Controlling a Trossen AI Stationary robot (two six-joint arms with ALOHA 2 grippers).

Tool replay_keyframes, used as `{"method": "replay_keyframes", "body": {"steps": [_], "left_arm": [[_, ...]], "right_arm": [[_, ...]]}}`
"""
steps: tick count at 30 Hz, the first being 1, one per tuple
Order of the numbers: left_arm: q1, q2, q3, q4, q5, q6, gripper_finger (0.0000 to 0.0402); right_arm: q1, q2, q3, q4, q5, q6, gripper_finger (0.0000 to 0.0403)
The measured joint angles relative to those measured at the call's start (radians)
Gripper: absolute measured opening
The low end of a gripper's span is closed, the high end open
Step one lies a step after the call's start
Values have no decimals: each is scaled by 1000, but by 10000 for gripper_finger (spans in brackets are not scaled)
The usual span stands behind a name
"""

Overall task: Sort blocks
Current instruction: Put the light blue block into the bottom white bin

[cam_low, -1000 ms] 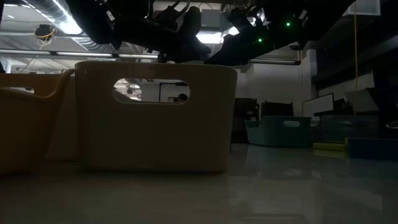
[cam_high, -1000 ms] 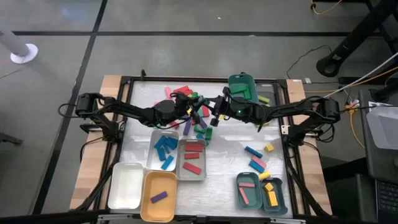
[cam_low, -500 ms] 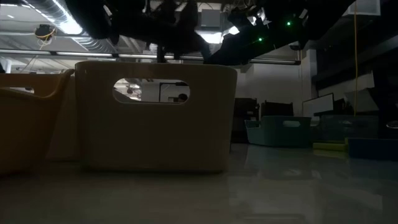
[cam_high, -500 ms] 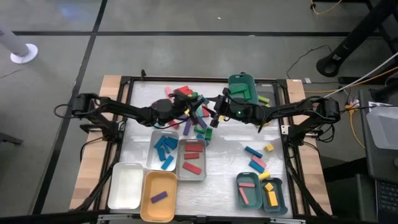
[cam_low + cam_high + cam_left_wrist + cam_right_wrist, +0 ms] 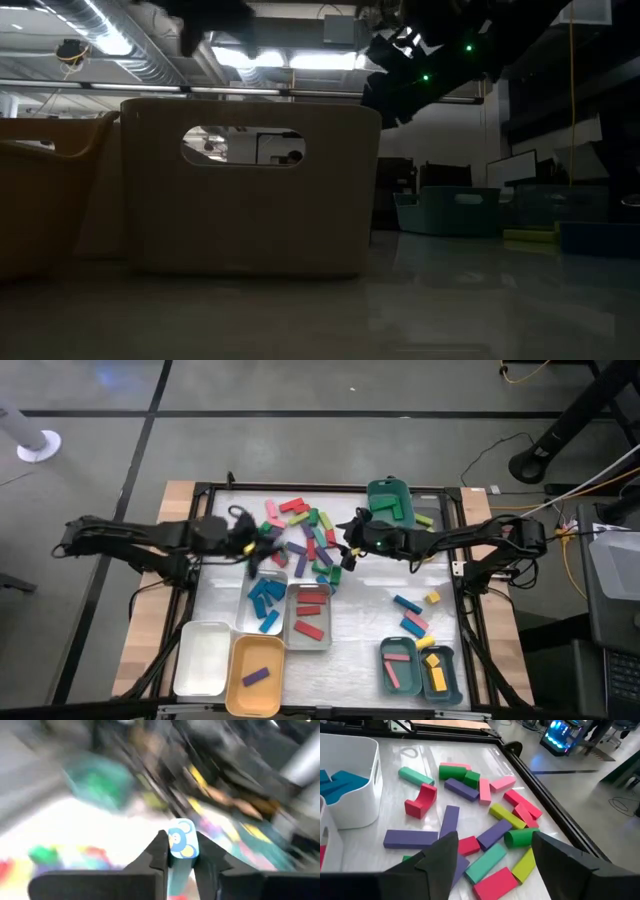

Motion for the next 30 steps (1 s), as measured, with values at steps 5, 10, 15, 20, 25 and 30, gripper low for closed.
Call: {"method": "replay_keyframes", "body": {"steps": [5,10,15,20,25,30], "left_arm": [[-142,-89,-28,-282,227,-241,54],[-287,-86,-79,-342,311,-503,47],[-399,-83,-137,-348,314,-725,56],[-482,-83,-191,-352,327,-931,56],[-554,-83,-213,-345,388,-1136,53],[-613,-84,-231,-346,398,-1297,70]], "right_arm": [[0,41,0,35,0,0,237],[0,91,0,69,0,0,233],[0,123,0,74,0,1,232],[0,132,0,79,0,30,232],[0,132,0,118,2,34,232],[-6,132,0,131,13,34,232]]}}
